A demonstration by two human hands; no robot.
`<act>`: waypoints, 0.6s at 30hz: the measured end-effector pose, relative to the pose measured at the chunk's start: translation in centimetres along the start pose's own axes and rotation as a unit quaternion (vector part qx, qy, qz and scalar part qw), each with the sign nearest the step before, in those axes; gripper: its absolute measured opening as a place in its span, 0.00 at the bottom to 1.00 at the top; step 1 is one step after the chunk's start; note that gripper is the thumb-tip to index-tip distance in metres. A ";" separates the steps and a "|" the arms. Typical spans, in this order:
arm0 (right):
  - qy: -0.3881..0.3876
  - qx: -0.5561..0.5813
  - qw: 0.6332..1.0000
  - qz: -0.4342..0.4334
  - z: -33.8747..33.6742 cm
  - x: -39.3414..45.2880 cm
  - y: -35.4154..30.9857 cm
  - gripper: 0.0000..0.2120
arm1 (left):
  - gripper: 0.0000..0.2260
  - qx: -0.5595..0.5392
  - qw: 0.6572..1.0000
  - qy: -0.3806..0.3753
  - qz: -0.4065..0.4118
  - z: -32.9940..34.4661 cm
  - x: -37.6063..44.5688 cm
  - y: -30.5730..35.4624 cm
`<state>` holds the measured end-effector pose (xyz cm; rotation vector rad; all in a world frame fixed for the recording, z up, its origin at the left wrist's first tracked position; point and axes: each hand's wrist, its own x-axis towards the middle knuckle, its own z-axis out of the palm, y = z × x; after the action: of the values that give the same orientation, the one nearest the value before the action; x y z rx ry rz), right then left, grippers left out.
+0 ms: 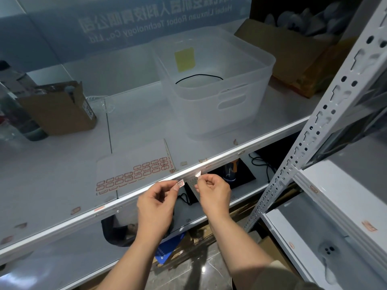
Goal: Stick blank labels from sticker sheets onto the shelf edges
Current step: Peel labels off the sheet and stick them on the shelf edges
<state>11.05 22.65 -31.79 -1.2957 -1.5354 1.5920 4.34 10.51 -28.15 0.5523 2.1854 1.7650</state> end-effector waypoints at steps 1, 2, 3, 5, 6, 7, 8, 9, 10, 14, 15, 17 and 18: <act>0.001 0.000 1.000 -0.002 0.0 -0.1 0.0 0.04 | 0.07 0.000 1.000 0.000 -0.001 0.0 0.0 0.0; 0.002 -0.001 1.000 -0.006 0.0 -0.1 0.0 0.03 | 0.07 0.001 1.000 0.001 0.000 0.0 0.0 -0.1; 0.003 -0.001 1.000 -0.009 -0.1 -0.2 0.0 0.02 | 0.07 0.002 1.000 0.002 0.001 -0.1 0.0 -0.1; -0.001 0.002 1.000 -0.014 -0.1 -0.3 0.0 0.01 | 0.08 0.006 1.000 0.002 0.006 -0.2 0.0 -0.2; -0.003 0.001 1.000 -0.014 -0.1 -0.4 -0.1 0.03 | 0.09 0.007 1.000 0.001 0.009 -0.2 0.0 -0.2; -0.004 -0.003 1.000 -0.015 0.0 -0.4 -0.2 0.03 | 0.09 0.007 1.000 0.001 0.010 -0.2 0.0 -0.3; -0.002 -0.010 1.000 -0.018 0.0 -0.3 -0.3 0.04 | 0.09 0.008 1.000 0.001 0.010 -0.2 0.0 -0.3; 0.000 -0.017 1.000 -0.022 0.0 -0.3 -0.4 0.03 | 0.09 0.009 1.000 0.001 0.010 -0.2 0.0 -0.4; 0.003 -0.023 0.999 -0.025 0.0 -0.2 -0.4 0.03 | 0.09 0.010 1.000 0.001 0.010 -0.2 0.0 -0.4; 0.004 -0.028 0.999 -0.016 0.0 0.0 -0.5 0.03 | 0.10 -0.001 1.000 0.004 0.005 -0.1 0.1 -0.4; 0.005 -0.031 0.999 -0.015 0.0 0.0 -0.5 0.02 | 0.11 -0.003 1.000 0.005 0.005 -0.1 0.1 -0.3; 0.007 -0.035 0.999 -0.015 -0.1 0.1 -0.5 0.01 | 0.10 -0.006 1.000 0.006 0.005 -0.1 0.1 -0.2; 0.006 -0.036 0.999 -0.015 -0.2 0.1 -0.5 0.02 | 0.10 -0.005 1.000 0.006 0.003 -0.1 0.1 -0.2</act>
<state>11.09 22.89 -31.35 -1.3117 -1.6103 1.5190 4.18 10.44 -28.32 0.5490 2.1835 1.7864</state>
